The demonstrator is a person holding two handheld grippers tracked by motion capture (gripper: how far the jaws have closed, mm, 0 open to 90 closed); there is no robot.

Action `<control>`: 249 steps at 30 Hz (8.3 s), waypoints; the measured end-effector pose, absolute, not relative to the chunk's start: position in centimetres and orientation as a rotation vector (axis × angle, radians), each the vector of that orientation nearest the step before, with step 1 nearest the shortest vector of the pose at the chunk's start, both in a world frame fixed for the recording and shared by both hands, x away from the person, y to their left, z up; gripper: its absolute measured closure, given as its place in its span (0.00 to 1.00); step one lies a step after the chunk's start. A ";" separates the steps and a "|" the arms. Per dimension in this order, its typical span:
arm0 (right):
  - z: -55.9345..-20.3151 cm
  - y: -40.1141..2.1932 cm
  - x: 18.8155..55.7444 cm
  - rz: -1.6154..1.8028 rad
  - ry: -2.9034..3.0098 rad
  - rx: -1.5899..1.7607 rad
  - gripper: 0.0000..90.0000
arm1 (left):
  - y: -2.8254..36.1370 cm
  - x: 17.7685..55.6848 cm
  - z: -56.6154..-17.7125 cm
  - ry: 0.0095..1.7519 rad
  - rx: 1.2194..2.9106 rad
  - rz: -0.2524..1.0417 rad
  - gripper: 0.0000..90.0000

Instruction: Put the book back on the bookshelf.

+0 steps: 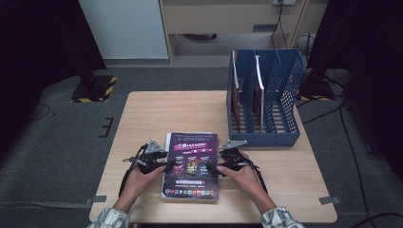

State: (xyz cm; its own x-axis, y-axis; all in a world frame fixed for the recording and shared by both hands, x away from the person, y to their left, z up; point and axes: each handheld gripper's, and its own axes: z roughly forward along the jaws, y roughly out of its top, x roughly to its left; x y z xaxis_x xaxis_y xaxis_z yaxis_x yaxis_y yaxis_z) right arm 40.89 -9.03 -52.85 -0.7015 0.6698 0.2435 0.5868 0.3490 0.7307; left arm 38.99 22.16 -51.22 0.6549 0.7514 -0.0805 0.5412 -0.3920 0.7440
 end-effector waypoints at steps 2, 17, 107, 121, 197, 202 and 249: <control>-53.0 -9.0 41.0 1.299 2.511 1.168 0.17 | 22.1 39.0 -51.3 0.998 2.089 0.343 0.50; -52.9 -8.8 41.1 1.355 2.523 1.200 0.23 | 22.0 38.9 -51.4 0.999 2.082 0.347 0.50; -44.5 -4.0 43.8 1.410 2.263 0.902 0.90 | 22.4 39.2 -51.1 0.983 1.942 0.308 0.16; -44.1 -3.9 43.7 1.447 2.226 0.873 0.90 | 22.2 39.4 -51.2 0.992 1.945 0.295 0.14; -40.5 -4.7 43.4 1.661 2.150 0.730 0.90 | 23.5 40.1 -48.4 0.927 1.884 0.341 0.87; -40.1 -4.8 43.4 1.667 2.151 0.720 0.88 | 23.6 40.0 -48.1 0.913 1.883 0.357 0.87; -36.8 -5.3 43.9 1.800 2.127 0.642 0.84 | 23.6 39.3 -46.9 0.794 1.880 0.423 0.92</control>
State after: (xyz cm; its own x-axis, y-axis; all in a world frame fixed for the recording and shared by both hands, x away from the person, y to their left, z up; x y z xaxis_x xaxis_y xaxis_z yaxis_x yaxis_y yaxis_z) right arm 43.92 -5.35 -36.82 -0.8615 0.5029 0.0701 0.1523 0.1244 0.9805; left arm 39.35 23.60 -46.90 0.7222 0.6892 -0.0589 0.3354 -0.2744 0.9012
